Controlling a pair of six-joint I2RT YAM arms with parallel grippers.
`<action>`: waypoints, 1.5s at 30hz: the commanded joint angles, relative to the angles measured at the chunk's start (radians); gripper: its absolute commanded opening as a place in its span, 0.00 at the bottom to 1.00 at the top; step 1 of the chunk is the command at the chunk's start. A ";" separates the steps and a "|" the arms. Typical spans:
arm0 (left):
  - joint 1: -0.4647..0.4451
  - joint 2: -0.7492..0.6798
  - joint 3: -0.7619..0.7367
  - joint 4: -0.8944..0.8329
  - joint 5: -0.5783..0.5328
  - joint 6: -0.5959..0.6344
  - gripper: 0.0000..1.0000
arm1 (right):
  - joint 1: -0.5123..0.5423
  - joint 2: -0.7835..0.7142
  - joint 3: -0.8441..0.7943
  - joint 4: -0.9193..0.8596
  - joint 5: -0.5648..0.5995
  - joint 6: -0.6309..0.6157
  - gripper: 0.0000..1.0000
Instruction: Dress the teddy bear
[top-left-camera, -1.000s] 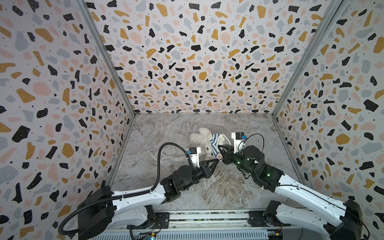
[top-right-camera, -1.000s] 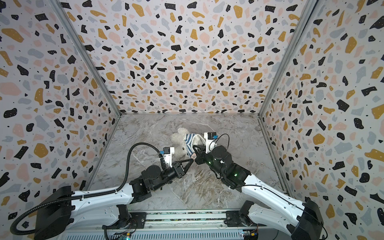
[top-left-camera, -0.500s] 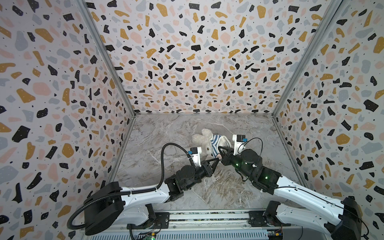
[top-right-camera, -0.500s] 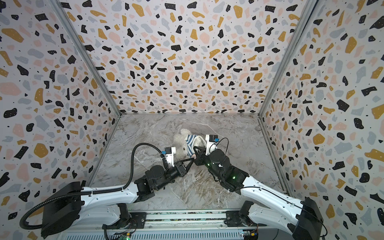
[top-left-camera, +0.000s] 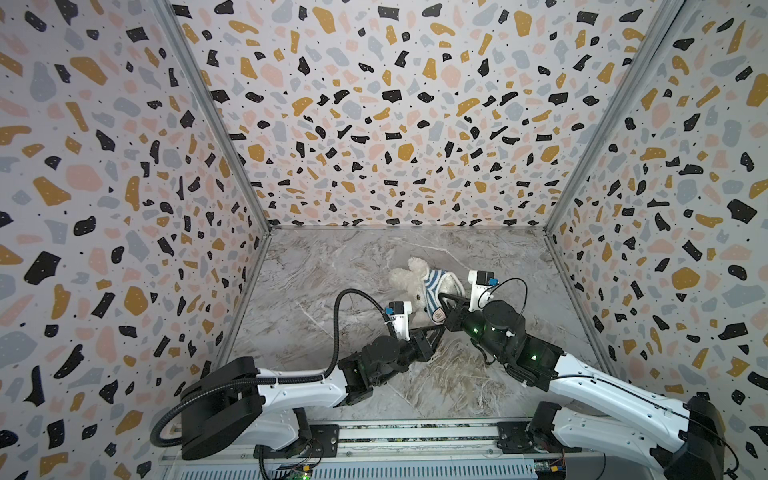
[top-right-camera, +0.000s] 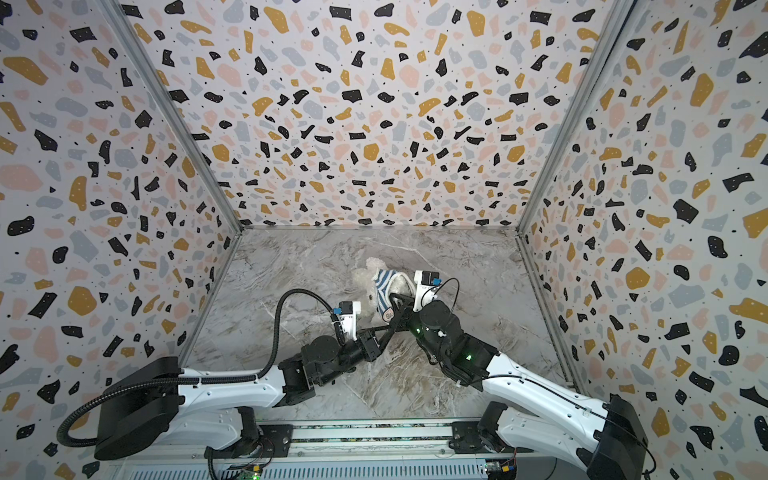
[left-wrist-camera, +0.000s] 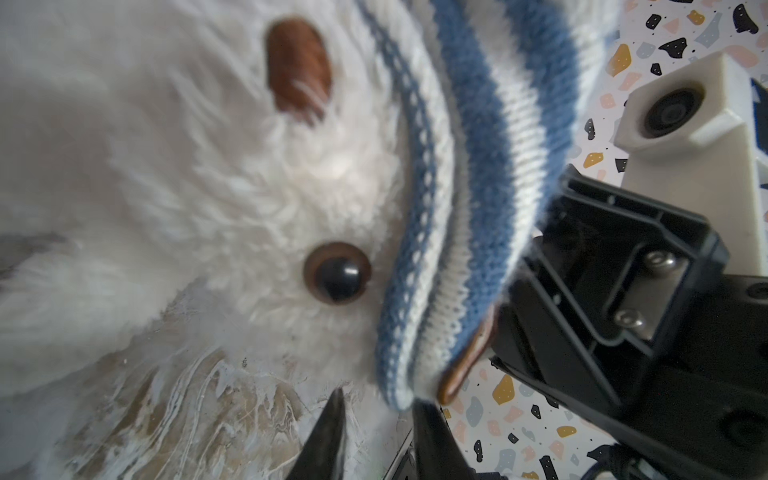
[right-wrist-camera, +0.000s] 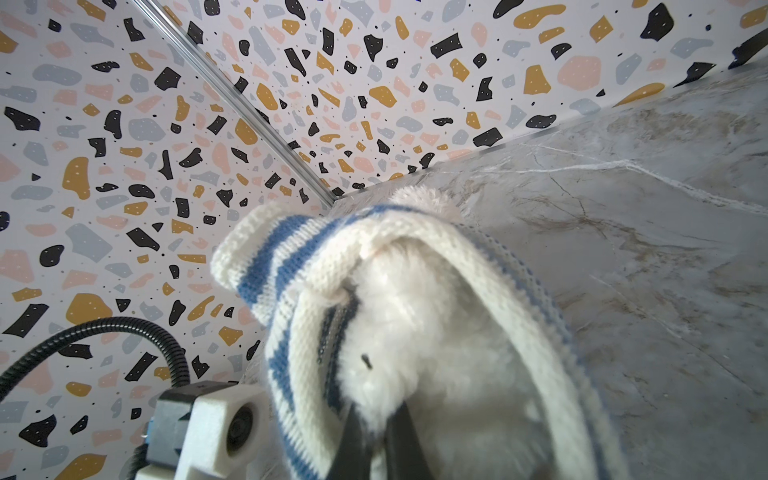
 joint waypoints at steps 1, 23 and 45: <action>-0.003 -0.003 0.026 0.105 -0.029 0.005 0.28 | 0.013 -0.031 0.003 0.043 0.016 0.021 0.00; -0.003 -0.013 -0.066 0.122 -0.029 -0.069 0.00 | 0.023 -0.043 0.009 0.042 0.026 0.018 0.00; -0.008 -0.128 -0.208 0.002 0.063 -0.002 0.00 | 0.050 -0.073 -0.007 0.004 0.077 0.020 0.00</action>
